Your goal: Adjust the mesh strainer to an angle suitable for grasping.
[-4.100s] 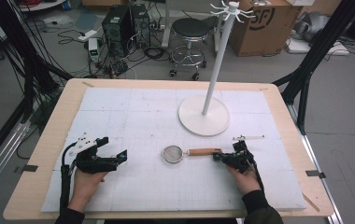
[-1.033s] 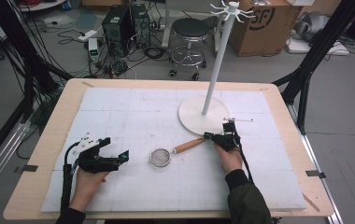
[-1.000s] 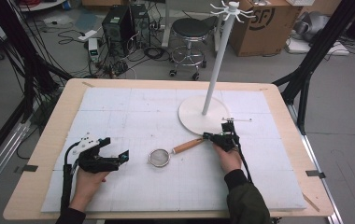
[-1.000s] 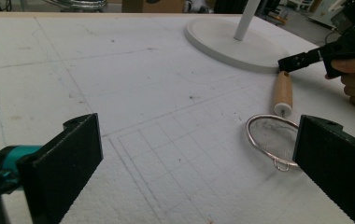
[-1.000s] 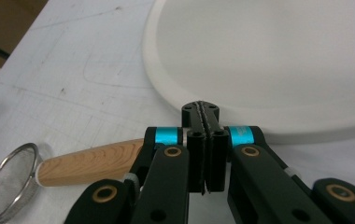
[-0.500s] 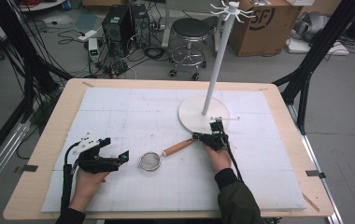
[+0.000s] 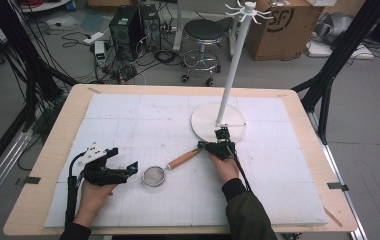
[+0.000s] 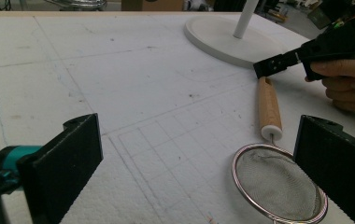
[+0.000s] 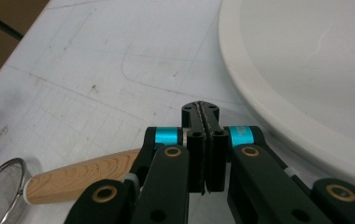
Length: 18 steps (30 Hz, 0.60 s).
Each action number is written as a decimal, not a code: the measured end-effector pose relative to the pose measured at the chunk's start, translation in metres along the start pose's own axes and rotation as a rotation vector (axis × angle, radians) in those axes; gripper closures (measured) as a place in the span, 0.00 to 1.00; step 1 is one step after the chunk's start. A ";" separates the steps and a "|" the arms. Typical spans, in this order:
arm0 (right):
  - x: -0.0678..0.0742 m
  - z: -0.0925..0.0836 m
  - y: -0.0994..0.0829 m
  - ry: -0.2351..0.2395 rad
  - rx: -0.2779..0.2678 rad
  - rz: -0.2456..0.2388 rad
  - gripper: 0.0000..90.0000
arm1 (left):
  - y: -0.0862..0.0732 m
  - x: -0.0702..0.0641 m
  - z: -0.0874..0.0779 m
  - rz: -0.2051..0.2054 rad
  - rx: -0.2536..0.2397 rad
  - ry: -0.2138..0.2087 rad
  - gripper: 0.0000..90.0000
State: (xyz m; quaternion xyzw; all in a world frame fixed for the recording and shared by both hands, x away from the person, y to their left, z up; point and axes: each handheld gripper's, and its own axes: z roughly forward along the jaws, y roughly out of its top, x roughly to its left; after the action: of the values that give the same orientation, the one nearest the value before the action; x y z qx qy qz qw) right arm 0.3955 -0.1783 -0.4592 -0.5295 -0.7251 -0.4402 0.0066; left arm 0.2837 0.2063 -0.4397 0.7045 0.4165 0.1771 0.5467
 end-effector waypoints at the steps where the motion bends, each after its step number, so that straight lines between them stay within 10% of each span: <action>1: -0.001 -0.001 0.000 0.003 0.001 0.014 1.00 | 0.000 0.000 0.000 0.003 0.003 0.003 0.02; 5: -0.006 -0.006 -0.005 0.009 0.007 0.084 1.00 | -0.002 0.001 -0.002 0.007 0.011 0.008 0.02; 18: 0.006 -0.011 -0.018 -0.014 0.003 0.058 1.00 | -0.003 -0.002 -0.005 0.006 0.011 0.006 0.02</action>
State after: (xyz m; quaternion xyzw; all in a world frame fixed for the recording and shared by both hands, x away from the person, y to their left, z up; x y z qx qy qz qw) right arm 0.3740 -0.1819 -0.4607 -0.5533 -0.7103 -0.4349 0.0152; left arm 0.2778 0.2077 -0.4403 0.7082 0.4170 0.1783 0.5411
